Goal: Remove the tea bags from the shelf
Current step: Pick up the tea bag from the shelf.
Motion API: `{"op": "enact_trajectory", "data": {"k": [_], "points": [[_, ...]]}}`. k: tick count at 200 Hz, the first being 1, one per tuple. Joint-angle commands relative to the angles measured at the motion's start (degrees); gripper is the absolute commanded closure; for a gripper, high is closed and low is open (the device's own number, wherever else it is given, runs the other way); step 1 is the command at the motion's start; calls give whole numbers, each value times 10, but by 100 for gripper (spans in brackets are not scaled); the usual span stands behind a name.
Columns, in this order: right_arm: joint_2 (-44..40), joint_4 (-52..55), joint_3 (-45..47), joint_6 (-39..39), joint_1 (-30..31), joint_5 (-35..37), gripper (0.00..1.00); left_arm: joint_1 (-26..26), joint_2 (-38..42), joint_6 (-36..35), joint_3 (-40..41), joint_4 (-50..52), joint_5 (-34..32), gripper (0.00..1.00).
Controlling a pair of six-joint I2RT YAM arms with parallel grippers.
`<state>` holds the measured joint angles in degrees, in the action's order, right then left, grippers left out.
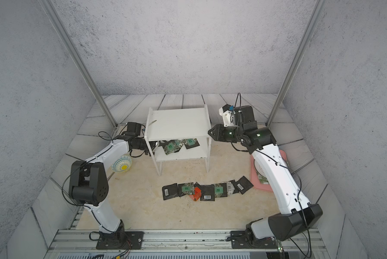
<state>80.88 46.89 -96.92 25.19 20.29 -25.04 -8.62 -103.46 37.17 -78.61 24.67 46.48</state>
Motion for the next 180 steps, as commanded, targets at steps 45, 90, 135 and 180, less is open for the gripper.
{"op": "enact_trajectory", "data": {"k": [45, 90, 135, 180], "points": [[-1, -6, 11, -6, 3, 9, 72, 4, 26, -32, 14, 33, -43, 41], [-3, -8, 16, -7, 3, 10, 72, 22, 48, -38, 43, 35, -41, 51], [-6, -12, 21, -6, 2, 11, 72, 34, 69, -40, 56, 38, -39, 54], [-7, -14, 21, -5, 3, 11, 72, 35, 90, -46, 36, 55, -52, 54]]}}
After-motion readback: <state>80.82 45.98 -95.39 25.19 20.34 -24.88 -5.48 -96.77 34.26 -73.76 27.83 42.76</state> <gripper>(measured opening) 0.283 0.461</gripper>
